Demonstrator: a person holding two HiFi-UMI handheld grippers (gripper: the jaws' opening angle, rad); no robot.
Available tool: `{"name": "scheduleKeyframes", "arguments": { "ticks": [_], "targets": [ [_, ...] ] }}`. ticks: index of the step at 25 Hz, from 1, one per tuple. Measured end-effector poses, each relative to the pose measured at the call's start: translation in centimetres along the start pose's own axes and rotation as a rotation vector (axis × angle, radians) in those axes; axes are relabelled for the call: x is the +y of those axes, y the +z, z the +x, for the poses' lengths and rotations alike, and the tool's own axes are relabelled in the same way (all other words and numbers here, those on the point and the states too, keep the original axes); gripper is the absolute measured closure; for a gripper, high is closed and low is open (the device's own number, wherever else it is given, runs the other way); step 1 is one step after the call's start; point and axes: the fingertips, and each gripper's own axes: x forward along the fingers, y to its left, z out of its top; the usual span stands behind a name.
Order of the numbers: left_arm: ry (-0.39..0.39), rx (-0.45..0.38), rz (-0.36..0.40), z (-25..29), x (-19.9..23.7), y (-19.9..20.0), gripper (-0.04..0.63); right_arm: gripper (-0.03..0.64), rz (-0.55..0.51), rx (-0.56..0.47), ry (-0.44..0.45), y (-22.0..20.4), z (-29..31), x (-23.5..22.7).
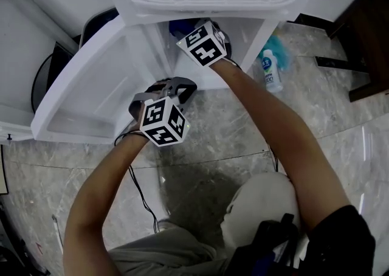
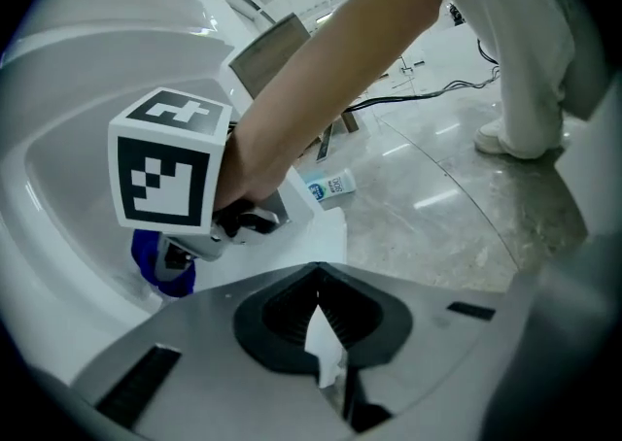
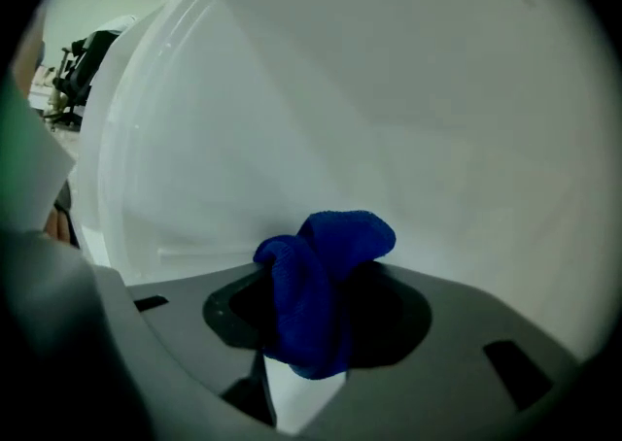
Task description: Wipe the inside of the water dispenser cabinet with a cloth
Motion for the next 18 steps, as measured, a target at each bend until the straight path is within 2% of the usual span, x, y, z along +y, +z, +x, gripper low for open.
{"name": "scheduleKeyframes", "arguments": {
  "ticks": [6, 11, 14, 18],
  "targets": [
    [-0.014, 0.013, 0.025, -0.5, -0.6, 0.4, 0.589, 0.454, 0.137, -0.255, -0.072, 6.2, -2.6, -2.3],
    [-0.021, 0.021, 0.035, -0.5, -1.0, 0.2, 0.589, 0.454, 0.155, -0.427, -0.144, 9.0, -5.1, -1.8],
    [-0.021, 0.021, 0.035, -0.4, -0.8, 0.2, 0.589, 0.455, 0.173, -0.485, -0.184, 10.3, -5.7, -2.5],
    [-0.022, 0.018, 0.026, -0.3, -0.8, 0.1, 0.589, 0.456, 0.218, -0.513, -0.207, 10.9, -5.8, -3.0]
  ]
}}
